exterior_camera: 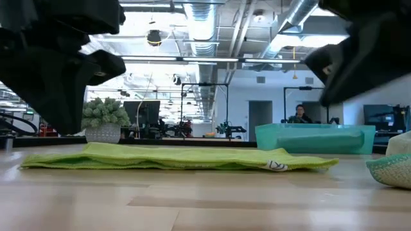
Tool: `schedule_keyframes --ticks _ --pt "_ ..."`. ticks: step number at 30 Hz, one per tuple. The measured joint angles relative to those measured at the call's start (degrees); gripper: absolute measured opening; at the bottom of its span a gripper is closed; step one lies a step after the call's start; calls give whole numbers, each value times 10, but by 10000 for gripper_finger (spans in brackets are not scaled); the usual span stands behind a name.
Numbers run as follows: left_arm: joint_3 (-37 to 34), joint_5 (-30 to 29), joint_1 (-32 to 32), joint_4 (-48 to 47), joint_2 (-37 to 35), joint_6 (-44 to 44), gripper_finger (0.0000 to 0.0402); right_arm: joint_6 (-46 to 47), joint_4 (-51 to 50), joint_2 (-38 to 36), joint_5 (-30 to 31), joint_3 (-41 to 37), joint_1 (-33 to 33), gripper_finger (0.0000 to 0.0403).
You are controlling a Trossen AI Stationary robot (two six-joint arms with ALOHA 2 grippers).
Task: Fold microfiber towels
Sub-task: Fold the green microfiber cloth
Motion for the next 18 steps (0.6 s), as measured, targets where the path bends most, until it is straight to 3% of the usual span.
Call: schedule_keyframes --ticks 11,18 --pt "0 -35 -6 -35 0 -31 104 -51 8 89 9 23 1 196" --pt "-12 -36 -6 -28 0 -41 103 -51 6 122 9 26 -7 209"
